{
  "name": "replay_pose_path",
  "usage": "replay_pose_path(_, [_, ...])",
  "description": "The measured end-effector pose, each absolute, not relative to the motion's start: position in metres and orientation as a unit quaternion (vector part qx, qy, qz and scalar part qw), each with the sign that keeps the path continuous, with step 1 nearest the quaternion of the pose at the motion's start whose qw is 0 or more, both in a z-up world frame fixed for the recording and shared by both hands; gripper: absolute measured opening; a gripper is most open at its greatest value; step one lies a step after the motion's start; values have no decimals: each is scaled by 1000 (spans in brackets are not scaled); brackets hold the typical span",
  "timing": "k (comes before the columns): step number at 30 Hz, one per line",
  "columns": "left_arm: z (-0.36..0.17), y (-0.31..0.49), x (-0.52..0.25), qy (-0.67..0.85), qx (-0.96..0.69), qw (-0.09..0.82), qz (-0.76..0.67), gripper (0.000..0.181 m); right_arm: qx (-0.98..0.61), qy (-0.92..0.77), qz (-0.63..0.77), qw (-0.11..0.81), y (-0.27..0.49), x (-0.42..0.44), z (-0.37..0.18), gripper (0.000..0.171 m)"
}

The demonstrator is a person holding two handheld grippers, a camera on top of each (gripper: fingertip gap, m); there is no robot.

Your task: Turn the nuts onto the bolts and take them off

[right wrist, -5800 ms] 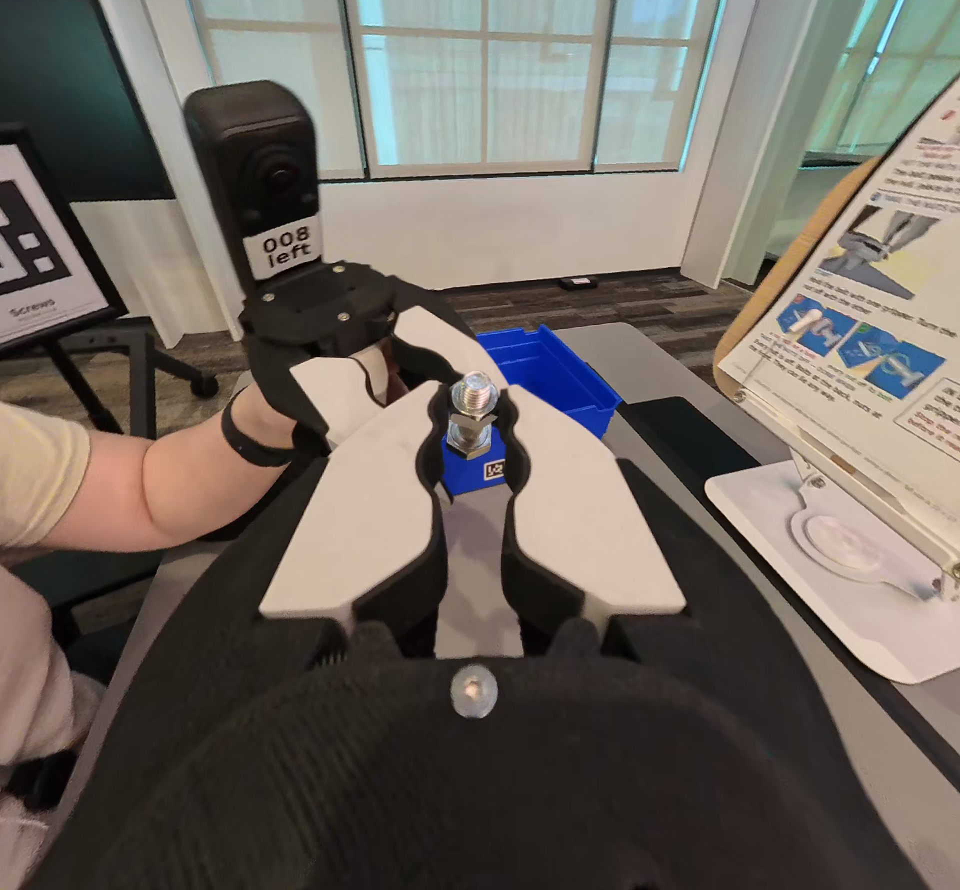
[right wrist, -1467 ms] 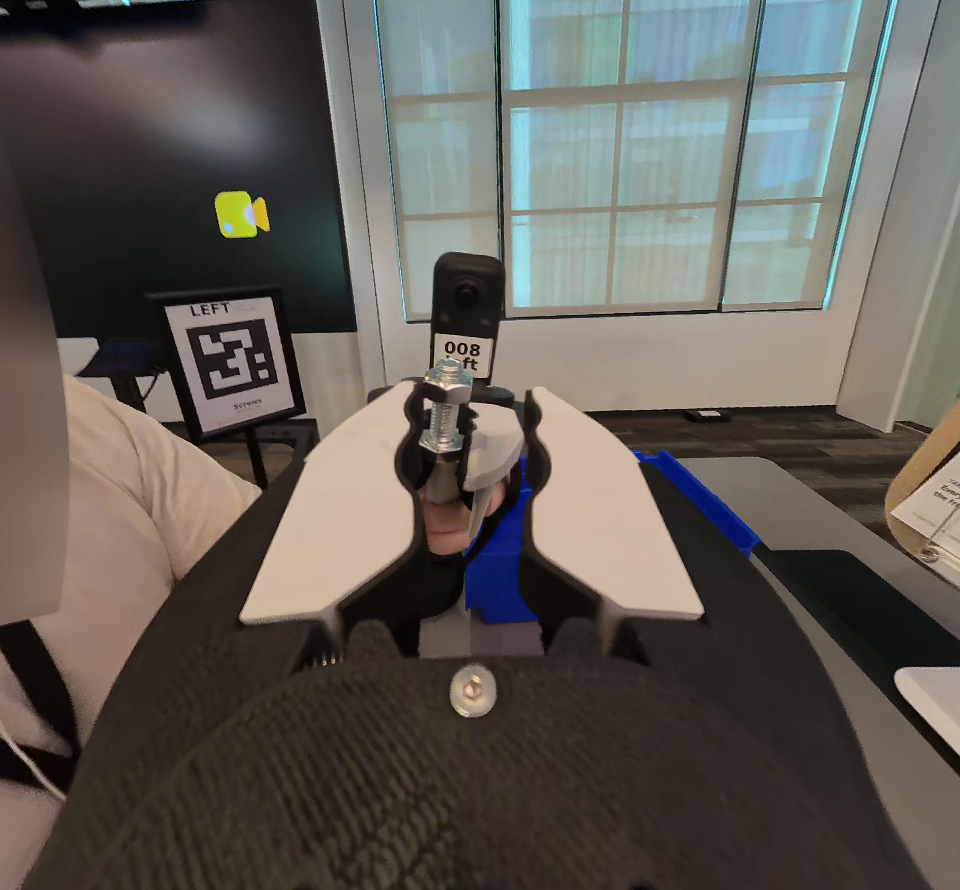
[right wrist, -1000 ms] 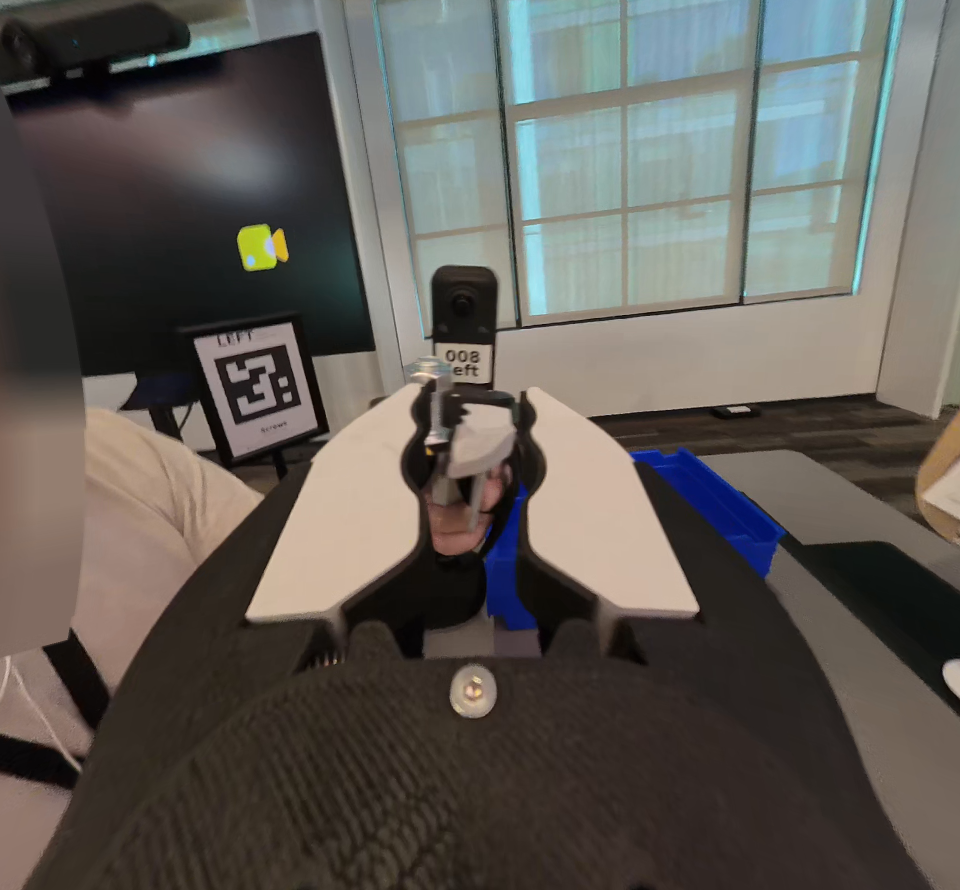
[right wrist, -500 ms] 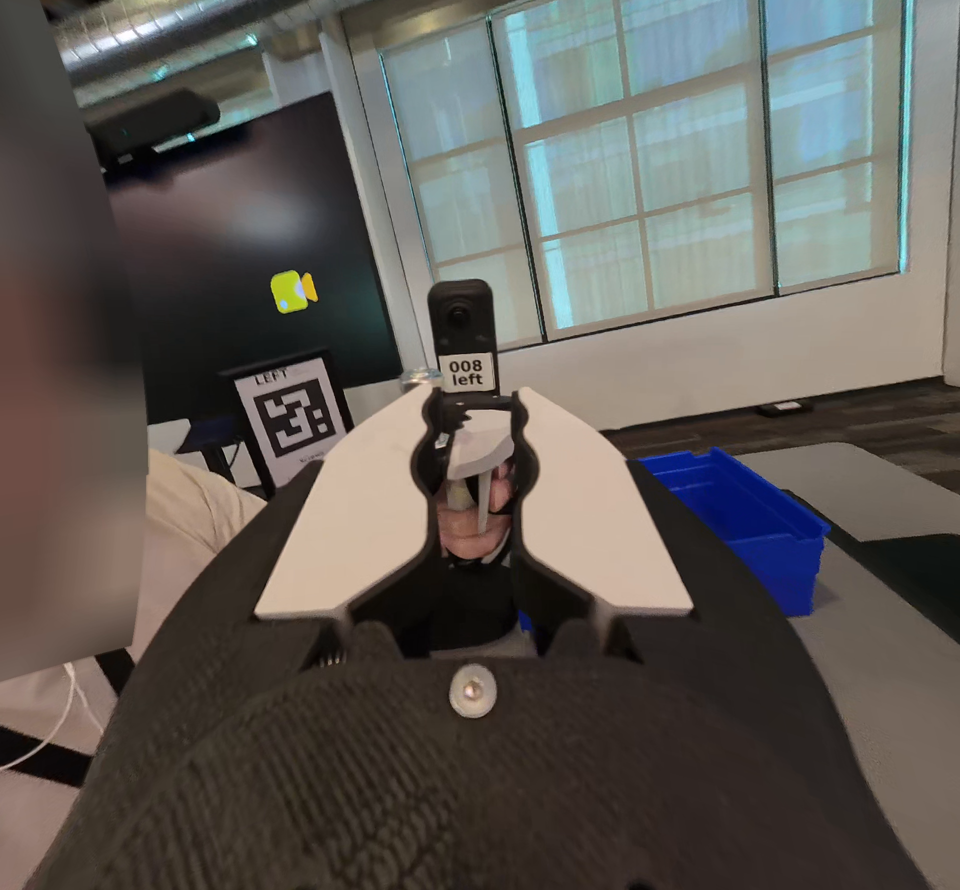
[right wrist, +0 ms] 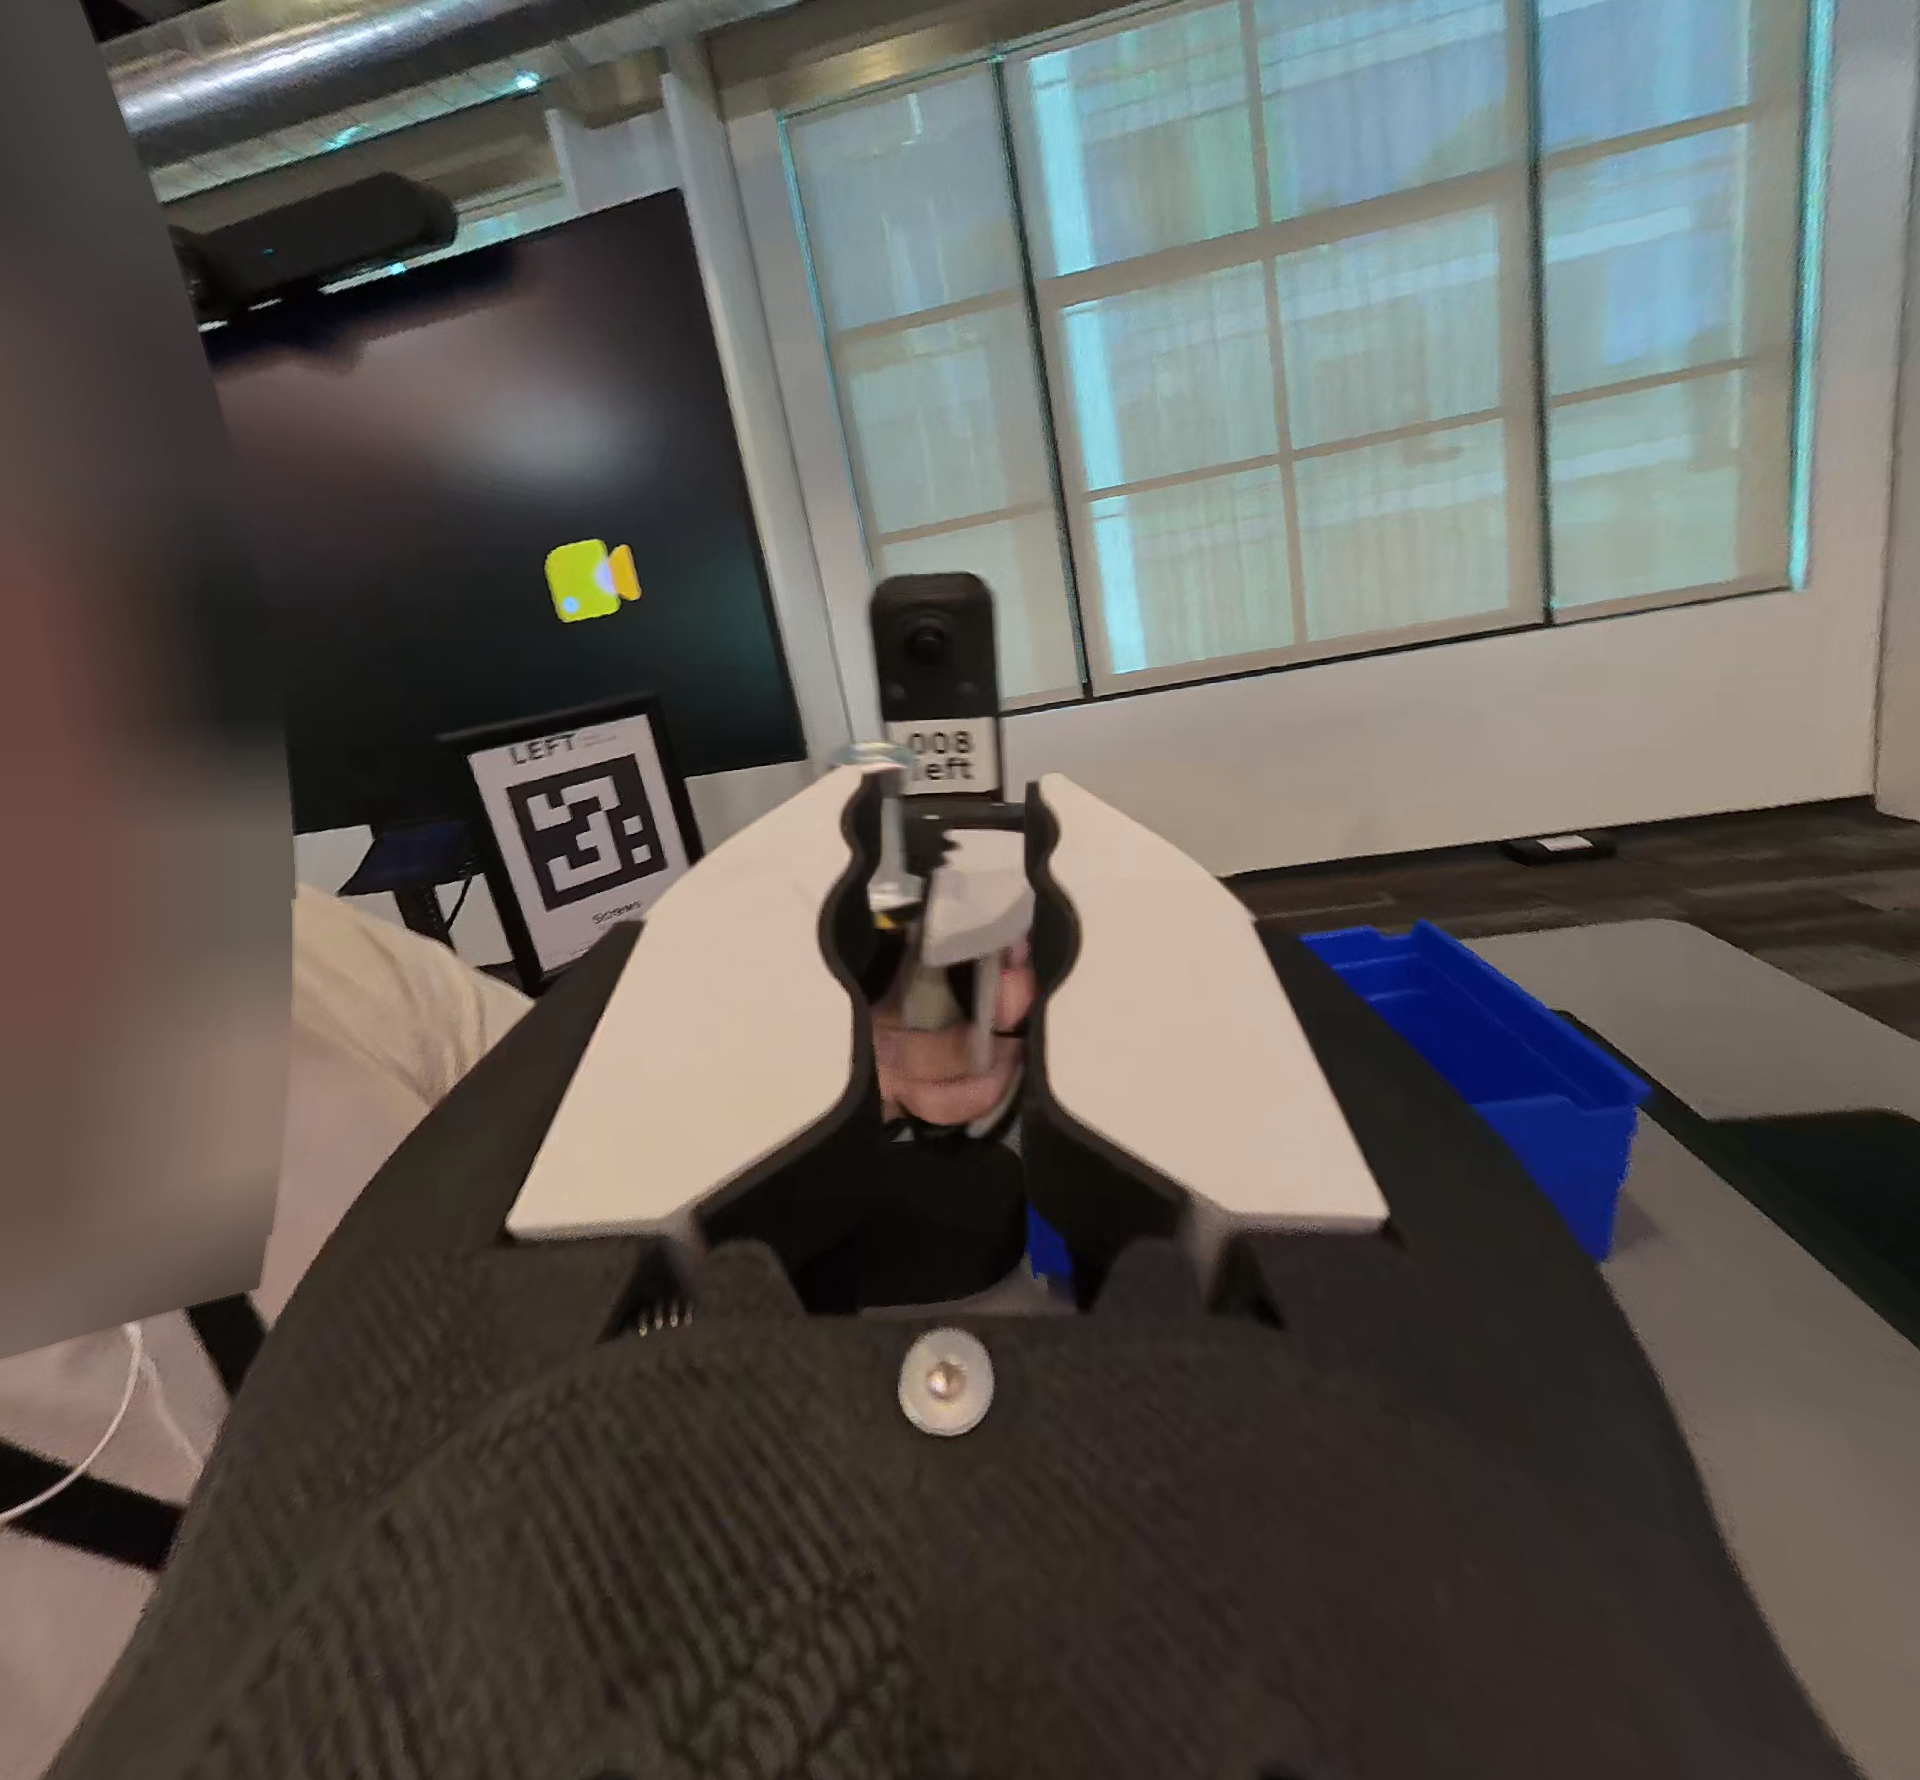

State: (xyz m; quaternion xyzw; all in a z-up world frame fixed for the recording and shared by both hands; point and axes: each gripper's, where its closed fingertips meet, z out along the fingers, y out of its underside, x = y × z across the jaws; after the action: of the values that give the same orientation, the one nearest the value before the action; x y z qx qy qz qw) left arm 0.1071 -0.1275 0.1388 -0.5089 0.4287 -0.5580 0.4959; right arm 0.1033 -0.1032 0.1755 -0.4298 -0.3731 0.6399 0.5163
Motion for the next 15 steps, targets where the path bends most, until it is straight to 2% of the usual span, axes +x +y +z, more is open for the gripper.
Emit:
replay_pose_path(4, [137,-129,110,430,-509,488,-564,18,-424,-407,619,521,-122,89,175,32])
replay_pose_path(11, [140,-130,108,426,-506,487,-570,18,-446,-358,630,526,-92,104,171,26])
replay_pose_path(15, [138,-129,109,431,-508,493,-560,18,-426,-382,635,519,-111,99,178,28])
